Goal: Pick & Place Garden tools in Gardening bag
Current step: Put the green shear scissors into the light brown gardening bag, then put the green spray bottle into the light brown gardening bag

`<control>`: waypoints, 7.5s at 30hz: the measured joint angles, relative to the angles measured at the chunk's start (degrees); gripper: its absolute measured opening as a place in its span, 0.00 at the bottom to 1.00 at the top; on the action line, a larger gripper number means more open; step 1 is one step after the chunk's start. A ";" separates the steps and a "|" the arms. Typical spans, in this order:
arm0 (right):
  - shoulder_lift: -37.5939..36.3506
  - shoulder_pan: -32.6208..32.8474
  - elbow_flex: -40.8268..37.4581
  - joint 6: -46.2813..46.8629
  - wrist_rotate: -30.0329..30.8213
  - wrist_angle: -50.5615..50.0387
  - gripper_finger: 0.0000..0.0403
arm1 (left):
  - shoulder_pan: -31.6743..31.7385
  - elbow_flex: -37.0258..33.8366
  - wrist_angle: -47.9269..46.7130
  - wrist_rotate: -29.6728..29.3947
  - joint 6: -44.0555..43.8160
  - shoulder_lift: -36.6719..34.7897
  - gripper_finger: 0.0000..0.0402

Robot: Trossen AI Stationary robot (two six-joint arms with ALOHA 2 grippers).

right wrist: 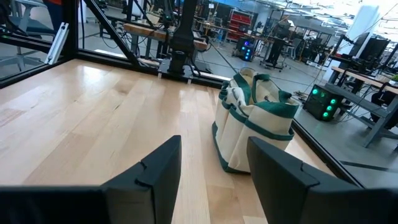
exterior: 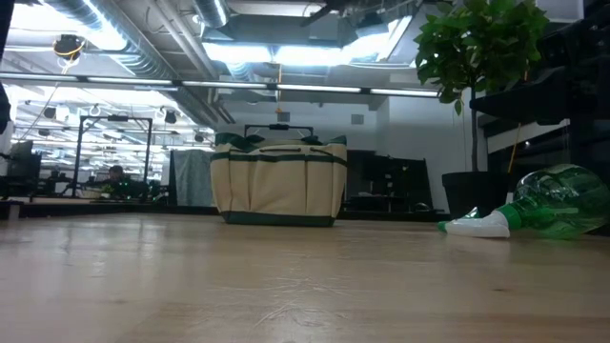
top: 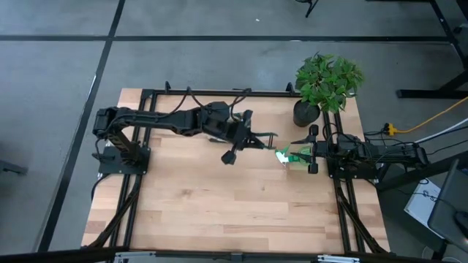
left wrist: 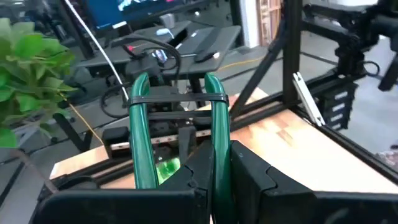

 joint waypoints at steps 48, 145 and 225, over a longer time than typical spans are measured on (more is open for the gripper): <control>0.00 0.02 0.00 0.00 -0.04 0.02 0.46 | 14.92 -29.86 31.53 -6.27 -10.33 1.58 0.07; -0.01 0.02 0.00 0.02 -0.03 0.01 0.46 | 3.66 -36.48 34.51 -25.01 -1.88 -3.61 0.49; 53.95 3.63 33.32 11.57 5.55 -38.57 0.46 | -15.08 -36.48 23.67 -37.53 -19.27 -3.63 0.47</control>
